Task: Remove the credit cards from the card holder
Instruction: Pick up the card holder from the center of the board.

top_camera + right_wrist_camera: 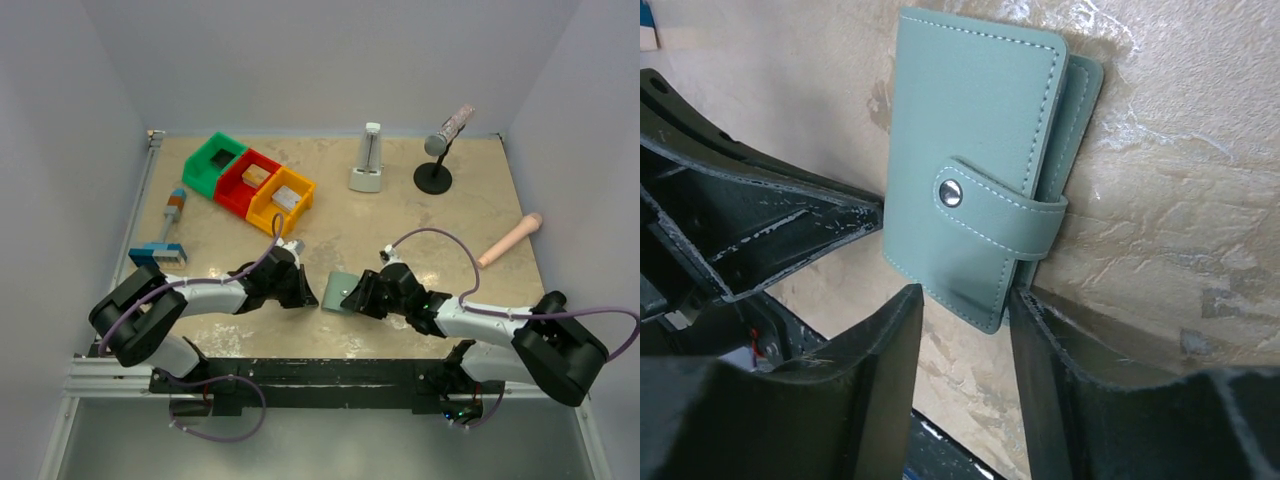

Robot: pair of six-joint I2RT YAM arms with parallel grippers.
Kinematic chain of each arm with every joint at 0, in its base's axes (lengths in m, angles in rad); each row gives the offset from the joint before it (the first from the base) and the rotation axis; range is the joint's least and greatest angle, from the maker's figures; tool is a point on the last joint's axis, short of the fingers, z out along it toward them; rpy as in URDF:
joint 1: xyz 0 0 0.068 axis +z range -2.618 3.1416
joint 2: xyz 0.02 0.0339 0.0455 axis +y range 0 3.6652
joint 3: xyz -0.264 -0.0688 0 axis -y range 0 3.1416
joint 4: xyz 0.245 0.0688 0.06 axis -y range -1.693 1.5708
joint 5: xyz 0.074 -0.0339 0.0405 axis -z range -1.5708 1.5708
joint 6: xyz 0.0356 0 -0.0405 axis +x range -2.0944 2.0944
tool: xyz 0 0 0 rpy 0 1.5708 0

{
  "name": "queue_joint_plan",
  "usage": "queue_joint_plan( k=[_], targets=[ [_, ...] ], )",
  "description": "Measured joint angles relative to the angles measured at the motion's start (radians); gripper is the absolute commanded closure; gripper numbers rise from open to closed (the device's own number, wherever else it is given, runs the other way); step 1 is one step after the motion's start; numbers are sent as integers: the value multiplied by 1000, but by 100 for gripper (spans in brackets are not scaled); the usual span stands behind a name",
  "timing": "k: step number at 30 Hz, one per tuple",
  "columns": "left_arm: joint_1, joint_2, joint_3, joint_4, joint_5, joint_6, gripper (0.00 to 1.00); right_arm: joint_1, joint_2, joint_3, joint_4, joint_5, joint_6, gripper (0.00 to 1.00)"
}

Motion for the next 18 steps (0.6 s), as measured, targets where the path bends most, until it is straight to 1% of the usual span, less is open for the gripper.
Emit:
queue_joint_plan(
  k=[2, 10, 14, 16, 17, 18],
  targets=[
    [0, 2, 0, 4, 2, 0, 100, 0, 14, -2, 9, 0, 1, 64],
    [0, 6, -8, 24, 8, 0, 100, 0, 66, -2, 49, -14, 17, 78],
    [0, 5, -14, 37, 8, 0, 100, -2, 61, -3, 45, -13, 21, 89],
    [0, 4, -15, 38, 8, 0, 100, -4, 47, -4, 37, -13, 20, 97],
    [0, 3, -16, 38, 8, 0, 100, -4, 36, -5, 33, -13, 19, 100],
    [0, 2, -17, 38, 8, 0, 100, -4, 22, -5, 29, -13, 19, 100]
  ],
)
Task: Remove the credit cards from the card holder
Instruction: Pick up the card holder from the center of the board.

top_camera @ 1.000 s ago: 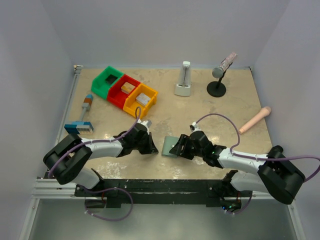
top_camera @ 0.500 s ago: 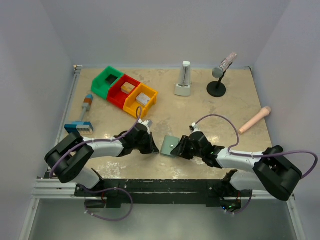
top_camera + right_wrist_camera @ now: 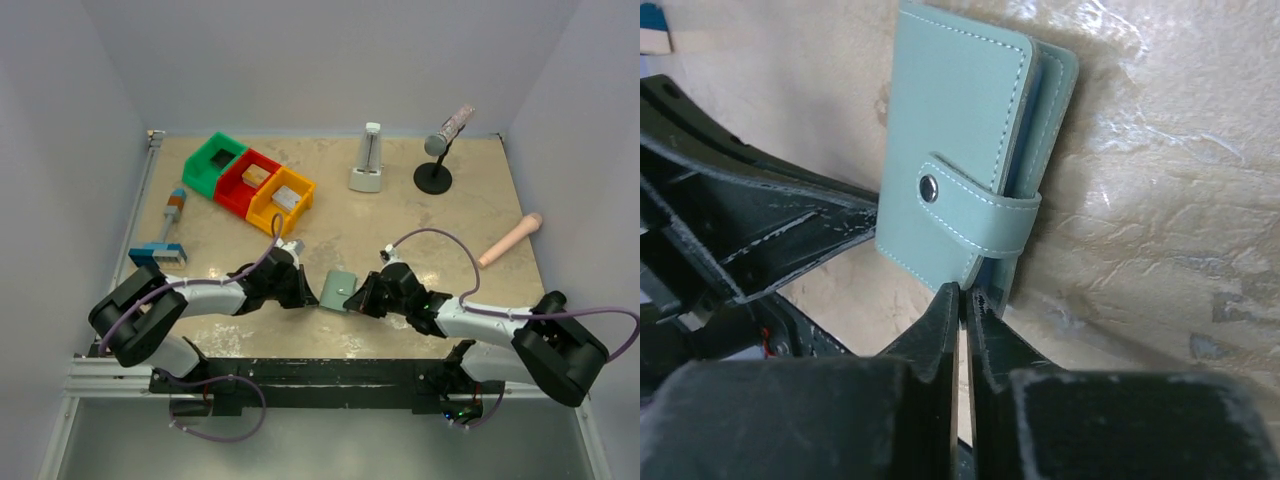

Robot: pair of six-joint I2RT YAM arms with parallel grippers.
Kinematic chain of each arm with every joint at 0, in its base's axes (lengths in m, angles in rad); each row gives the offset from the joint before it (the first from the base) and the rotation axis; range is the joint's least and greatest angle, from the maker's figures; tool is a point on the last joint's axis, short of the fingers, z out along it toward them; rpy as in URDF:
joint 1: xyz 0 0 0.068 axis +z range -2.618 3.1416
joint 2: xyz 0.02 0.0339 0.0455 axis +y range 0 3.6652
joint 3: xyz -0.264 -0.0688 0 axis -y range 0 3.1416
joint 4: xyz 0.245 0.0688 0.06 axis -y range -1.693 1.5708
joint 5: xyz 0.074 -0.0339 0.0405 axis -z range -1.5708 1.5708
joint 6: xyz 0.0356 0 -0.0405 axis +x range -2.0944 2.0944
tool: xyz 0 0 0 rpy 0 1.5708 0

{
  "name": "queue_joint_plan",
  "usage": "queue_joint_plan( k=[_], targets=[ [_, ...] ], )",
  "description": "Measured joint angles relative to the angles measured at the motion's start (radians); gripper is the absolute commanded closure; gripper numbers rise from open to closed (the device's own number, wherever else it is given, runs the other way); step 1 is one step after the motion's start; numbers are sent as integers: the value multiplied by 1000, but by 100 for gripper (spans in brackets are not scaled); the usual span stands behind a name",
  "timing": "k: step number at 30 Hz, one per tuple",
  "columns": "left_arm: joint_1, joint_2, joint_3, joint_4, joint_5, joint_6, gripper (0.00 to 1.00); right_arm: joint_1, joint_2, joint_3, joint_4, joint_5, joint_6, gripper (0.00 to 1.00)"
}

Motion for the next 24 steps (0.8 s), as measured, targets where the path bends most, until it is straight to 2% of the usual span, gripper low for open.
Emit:
queue_joint_plan(
  k=[8, 11, 16, 17, 18, 19, 21, 24],
  targets=[
    [42, -89, -63, -31, -21, -19, 99, 0, -164, -5, -95, 0, -41, 100],
    [79, -199, -123, -63, -69, -43, 77, 0, -255, 7, -192, -8, -100, 100],
    [116, -348, -182, -53, -62, -53, 64, 0, -386, 82, -358, -40, -205, 100],
    [119, -365, -182, -44, -44, -52, 56, 0, -417, 99, -382, -49, -224, 100],
    [119, -379, -179, -41, -23, -51, 40, 0, -445, 114, -405, -61, -239, 100],
    [120, -394, -179, -34, -1, -48, 29, 0, -468, 126, -420, -68, -251, 100],
    [120, -428, -184, -5, 38, -58, 0, 0, -526, 147, -453, -92, -274, 100],
    [120, -527, -245, 109, 85, -96, 0, 1, -586, 153, -481, -125, -292, 100]
  ],
)
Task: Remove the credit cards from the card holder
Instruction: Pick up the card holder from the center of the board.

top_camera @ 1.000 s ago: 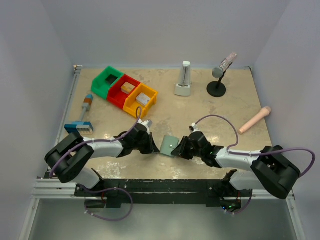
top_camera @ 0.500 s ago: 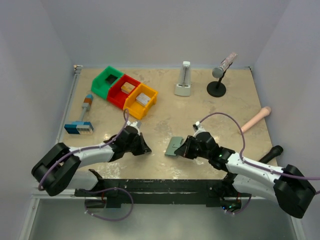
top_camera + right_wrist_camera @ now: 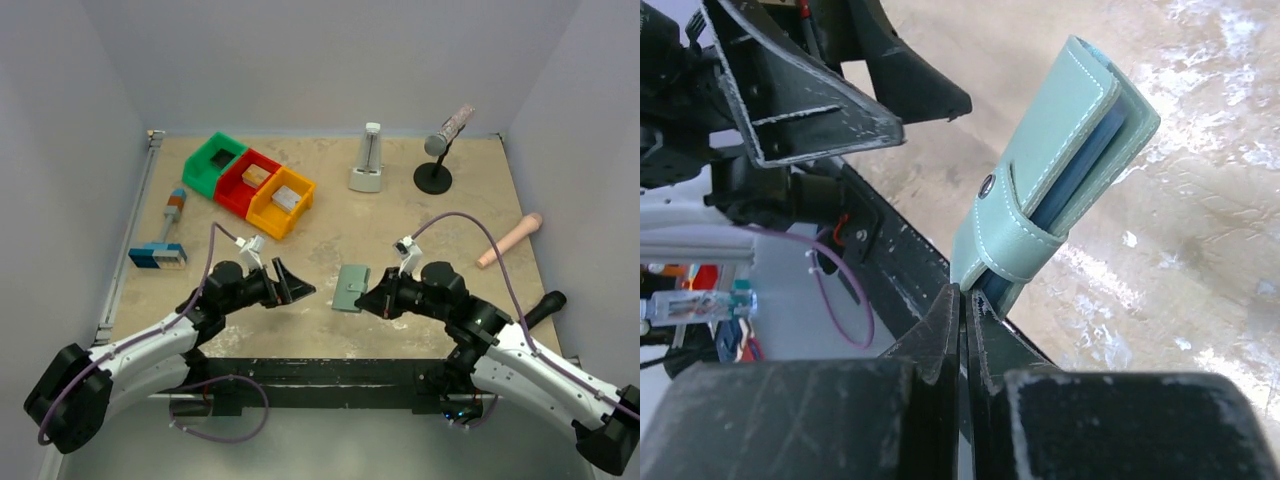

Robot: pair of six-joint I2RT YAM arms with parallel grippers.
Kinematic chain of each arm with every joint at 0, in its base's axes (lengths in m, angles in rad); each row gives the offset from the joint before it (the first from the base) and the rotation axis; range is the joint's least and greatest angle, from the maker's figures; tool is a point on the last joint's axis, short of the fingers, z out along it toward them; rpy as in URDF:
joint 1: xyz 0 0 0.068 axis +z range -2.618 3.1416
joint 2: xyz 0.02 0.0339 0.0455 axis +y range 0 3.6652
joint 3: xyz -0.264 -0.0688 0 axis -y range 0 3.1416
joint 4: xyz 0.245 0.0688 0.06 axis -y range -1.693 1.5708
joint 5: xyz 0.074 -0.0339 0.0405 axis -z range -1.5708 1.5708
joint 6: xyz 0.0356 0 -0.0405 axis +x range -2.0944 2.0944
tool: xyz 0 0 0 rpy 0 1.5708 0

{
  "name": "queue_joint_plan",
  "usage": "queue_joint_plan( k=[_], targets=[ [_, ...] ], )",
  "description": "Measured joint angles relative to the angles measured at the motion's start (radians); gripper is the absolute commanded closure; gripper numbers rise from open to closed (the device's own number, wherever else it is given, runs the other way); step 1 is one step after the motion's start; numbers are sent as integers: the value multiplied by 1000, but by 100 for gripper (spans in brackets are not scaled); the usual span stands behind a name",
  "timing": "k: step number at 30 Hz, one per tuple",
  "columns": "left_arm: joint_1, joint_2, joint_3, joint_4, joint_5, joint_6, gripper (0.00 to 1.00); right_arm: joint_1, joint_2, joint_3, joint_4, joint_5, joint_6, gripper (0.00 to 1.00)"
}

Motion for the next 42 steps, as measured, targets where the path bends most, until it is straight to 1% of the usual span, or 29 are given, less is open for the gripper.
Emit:
queue_joint_plan(
  k=[3, 6, 9, 14, 17, 20, 27, 32, 38, 42],
  targets=[
    [0, -77, -60, 103, 48, -25, 0, 0, -39, 0, -20, -40, -6, 100],
    [0, -87, -87, 208, 104, -47, 0, 0, -70, 0, -23, -85, -10, 100],
    [0, -65, -102, 315, 155, -74, 1, 0, -87, -1, -10, -128, -10, 100],
    [-11, 35, -103, 458, 223, -111, 4, 0, -84, -2, 29, -180, -5, 100],
    [-34, 86, -101, 511, 252, -126, 4, 0, -84, -2, 47, -204, 2, 100],
    [-49, 103, -89, 526, 267, -132, 5, 2, -80, -2, 60, -228, 4, 100],
    [-72, 129, -55, 583, 284, -139, 11, 6, -71, -2, 92, -266, 11, 100],
    [-86, 174, -34, 645, 307, -150, 17, 10, -69, -6, 103, -277, 18, 100],
    [-86, 207, -34, 723, 321, -185, 35, 11, -66, -6, 108, -280, 21, 100],
    [-85, 211, -34, 739, 321, -195, 42, 12, -75, -16, 109, -280, 21, 100]
  ],
)
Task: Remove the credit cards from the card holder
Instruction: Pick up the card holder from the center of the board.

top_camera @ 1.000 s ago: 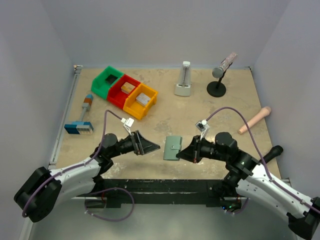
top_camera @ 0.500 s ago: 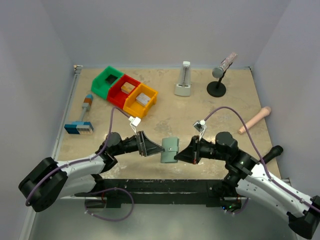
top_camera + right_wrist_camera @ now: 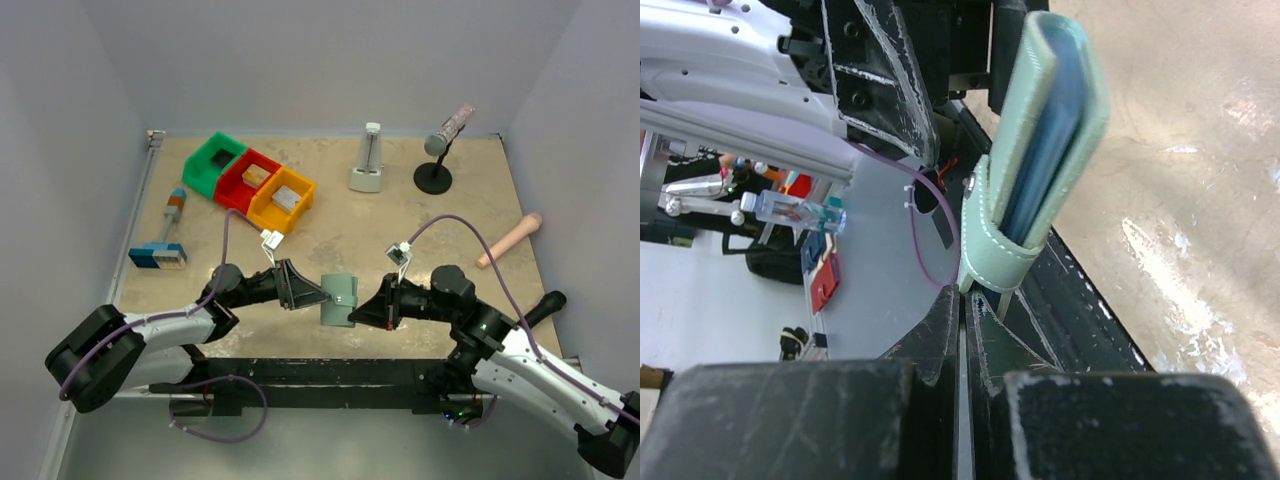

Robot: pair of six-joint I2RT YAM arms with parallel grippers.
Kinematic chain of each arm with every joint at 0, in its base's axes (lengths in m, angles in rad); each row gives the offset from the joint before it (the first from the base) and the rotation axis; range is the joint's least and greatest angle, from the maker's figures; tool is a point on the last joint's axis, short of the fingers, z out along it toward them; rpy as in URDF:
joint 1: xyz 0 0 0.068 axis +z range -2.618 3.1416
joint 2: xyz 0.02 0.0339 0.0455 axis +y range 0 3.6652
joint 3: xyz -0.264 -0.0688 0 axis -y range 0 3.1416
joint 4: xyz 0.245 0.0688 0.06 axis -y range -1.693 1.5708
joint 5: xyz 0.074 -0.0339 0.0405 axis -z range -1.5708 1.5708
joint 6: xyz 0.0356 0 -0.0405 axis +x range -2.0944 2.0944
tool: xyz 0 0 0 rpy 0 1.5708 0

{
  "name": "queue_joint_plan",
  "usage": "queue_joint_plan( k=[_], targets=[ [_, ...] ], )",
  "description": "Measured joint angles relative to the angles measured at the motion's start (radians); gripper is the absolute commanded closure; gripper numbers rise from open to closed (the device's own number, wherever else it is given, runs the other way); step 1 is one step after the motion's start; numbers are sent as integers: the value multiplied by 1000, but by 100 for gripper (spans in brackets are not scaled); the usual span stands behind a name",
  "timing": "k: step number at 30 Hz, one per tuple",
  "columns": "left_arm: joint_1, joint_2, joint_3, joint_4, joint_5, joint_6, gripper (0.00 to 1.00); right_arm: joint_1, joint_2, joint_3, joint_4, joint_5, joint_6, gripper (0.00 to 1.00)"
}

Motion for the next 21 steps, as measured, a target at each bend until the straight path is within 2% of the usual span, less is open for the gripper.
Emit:
queue_joint_plan(
  k=[6, 17, 21],
  targets=[
    [0, -31, 0, 4, 0, -11, 52, 0, -27, -8, -13, 4, -1, 100],
    [0, -105, 0, -37, 5, -10, 58, 0, -35, -22, -14, 13, -1, 100],
    [-1, -105, 0, -40, 9, -8, 57, 0, -29, -22, -12, 13, -1, 100]
  ],
)
